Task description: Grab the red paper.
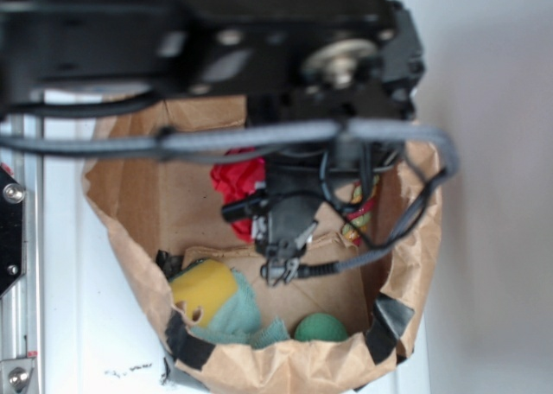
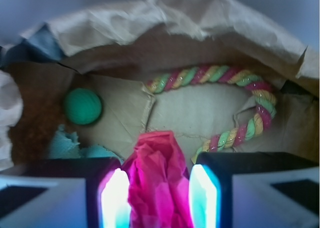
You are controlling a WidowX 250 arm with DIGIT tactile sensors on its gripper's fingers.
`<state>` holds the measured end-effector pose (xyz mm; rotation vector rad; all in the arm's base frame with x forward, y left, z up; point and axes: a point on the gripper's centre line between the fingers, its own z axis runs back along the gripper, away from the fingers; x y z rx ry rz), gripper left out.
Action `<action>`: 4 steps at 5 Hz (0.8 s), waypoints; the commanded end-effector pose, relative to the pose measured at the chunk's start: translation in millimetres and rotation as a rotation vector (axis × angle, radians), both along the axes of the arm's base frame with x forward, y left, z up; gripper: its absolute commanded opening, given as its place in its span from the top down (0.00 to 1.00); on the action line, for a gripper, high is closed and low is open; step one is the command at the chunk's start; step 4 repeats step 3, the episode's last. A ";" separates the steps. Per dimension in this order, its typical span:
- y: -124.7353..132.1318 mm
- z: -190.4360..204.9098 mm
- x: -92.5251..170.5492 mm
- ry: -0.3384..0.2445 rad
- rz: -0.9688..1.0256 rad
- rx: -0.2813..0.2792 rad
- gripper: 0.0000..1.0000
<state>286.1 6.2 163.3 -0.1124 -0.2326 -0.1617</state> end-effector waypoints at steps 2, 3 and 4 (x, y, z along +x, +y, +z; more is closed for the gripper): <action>-13.7 26.1 -1.6 -0.101 0.037 0.053 1.00; -14.6 21.7 -1.2 -0.095 0.066 0.101 1.00; -14.6 21.7 -1.2 -0.095 0.066 0.101 1.00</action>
